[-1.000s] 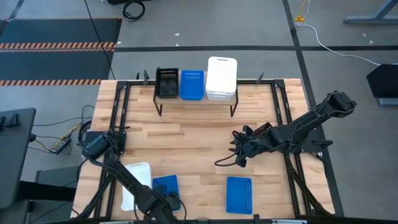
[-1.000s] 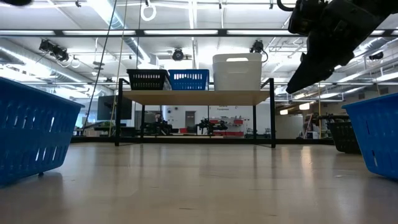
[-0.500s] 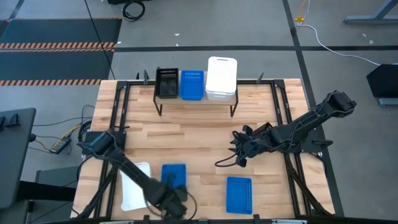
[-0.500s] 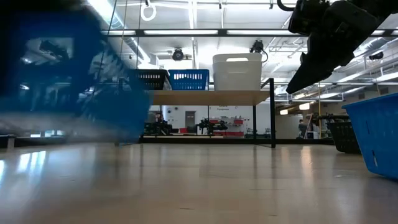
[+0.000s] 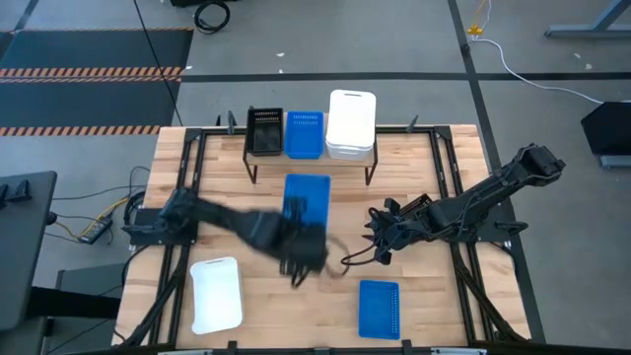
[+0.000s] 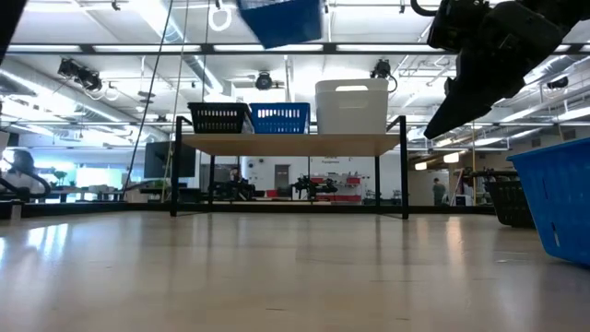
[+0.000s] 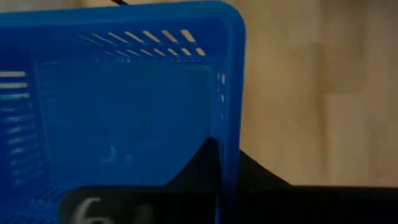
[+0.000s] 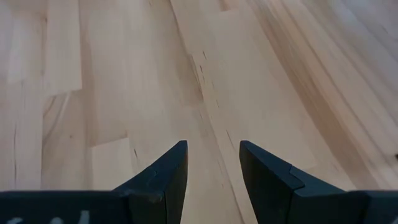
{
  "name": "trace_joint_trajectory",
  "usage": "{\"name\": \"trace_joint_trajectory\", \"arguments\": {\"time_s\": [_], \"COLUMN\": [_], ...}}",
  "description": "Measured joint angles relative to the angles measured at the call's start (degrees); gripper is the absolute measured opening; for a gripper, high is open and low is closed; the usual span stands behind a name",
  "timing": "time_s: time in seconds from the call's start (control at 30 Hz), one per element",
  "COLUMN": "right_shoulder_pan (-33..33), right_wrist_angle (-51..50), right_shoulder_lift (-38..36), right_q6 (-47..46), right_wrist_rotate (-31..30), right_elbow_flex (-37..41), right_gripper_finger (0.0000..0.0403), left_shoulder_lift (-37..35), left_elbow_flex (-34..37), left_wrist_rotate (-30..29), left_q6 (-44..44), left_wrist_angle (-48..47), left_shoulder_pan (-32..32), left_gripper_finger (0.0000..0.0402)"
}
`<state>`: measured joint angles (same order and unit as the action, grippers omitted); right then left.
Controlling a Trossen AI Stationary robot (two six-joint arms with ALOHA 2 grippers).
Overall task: Stack baskets on shelf by color
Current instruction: Stack the left blue bin on top of the other blue bin on the shelf
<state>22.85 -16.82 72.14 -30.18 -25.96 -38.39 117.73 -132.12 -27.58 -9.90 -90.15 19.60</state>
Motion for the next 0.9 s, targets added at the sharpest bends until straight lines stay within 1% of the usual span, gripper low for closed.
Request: {"name": "trace_joint_trajectory", "arguments": {"time_s": [0.07, 0.17, 0.3, 0.4, 0.67, 0.9], "right_shoulder_pan": [0.0, 0.0, 0.1, 0.1, -0.5, -2.4], "right_wrist_angle": [0.0, 0.0, -0.1, -0.2, 0.1, 1.3], "right_shoulder_lift": [0.0, 0.0, 0.0, 0.0, 0.0, 0.0], "right_q6": [0.3, 0.4, 0.4, 1.5, 4.3, 4.0], "right_wrist_rotate": [0.0, 0.0, 0.1, 0.1, 0.1, -0.1], "right_elbow_flex": [0.0, 0.0, 0.0, 0.0, 0.0, 0.0], "right_gripper_finger": [0.0153, 0.0153, 0.0153, 0.0153, 0.0153, 0.0153], "left_shoulder_lift": [-0.1, -2.7, -3.9, -4.3, -4.1, -3.2], "left_elbow_flex": [-3.0, -1.4, -1.2, -1.2, -0.5, -0.6], "left_wrist_rotate": [0.0, 2.0, 6.5, 8.7, 15.1, 20.4], "left_q6": [4.3, 10.0, 13.8, 18.0, 26.1, 32.2], "left_wrist_angle": [0.4, 0.2, 0.4, 3.4, 4.7, 9.4], "left_shoulder_pan": [-3.9, -10.3, -19.2, -24.2, -33.7, -38.9], "left_gripper_finger": [0.0002, 0.0002, 0.0003, 0.0003, 0.0005, 0.0005]}}
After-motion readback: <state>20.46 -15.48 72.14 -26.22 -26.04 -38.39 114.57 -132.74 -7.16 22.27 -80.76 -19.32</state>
